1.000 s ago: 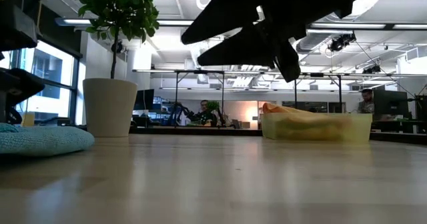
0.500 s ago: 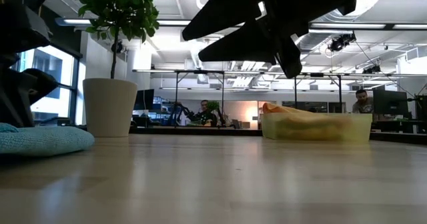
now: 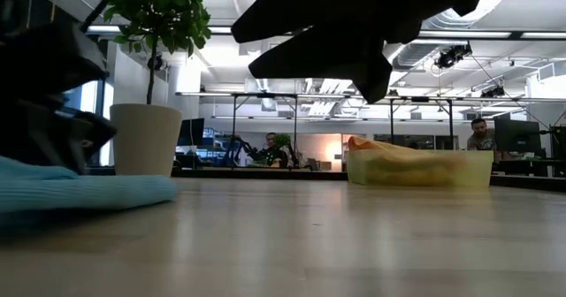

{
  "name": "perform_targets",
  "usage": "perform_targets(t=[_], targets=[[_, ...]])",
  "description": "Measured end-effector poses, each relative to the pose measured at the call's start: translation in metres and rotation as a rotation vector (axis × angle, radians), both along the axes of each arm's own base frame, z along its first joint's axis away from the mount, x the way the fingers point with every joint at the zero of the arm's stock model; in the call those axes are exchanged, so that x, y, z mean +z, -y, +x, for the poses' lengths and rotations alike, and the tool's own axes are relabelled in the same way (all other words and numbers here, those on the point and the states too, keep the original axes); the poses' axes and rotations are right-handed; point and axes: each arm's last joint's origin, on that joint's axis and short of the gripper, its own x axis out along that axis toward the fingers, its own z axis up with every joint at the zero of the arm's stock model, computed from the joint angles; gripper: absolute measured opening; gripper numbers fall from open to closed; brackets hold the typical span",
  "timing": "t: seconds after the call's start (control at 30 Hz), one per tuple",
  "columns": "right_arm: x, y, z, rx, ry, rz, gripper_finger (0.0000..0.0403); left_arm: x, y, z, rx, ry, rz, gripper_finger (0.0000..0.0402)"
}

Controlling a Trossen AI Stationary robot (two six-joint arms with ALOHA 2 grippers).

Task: Fold microfiber towels
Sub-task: Fold the blue microfiber towel

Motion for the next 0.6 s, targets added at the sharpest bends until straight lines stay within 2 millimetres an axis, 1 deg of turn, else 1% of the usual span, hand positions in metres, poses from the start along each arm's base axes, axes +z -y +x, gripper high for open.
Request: perform_targets(t=[0.1, 0.17, 0.4, 0.6], targets=[[0.0, 0.001, 0.001, 0.011, 0.001, -0.036, 0.0145, 0.0, -0.006, 0.015, -0.005, 0.011, 0.038, 0.0058], [0.0, 0.001, 0.001, 0.018, 0.001, -0.062, 0.0145, 0.001, -0.012, 0.029, 0.001, 0.011, 0.077, 0.0058], [0.0, 0.005, 0.003, 0.008, 0.001, -0.071, 0.0145, -0.002, -0.033, 0.082, 0.0, -0.007, 0.174, 0.0058], [0.0, 0.005, 0.002, 0.008, -0.002, -0.073, 0.0145, 0.002, -0.055, 0.122, 0.037, 0.007, 0.218, 0.0058]])
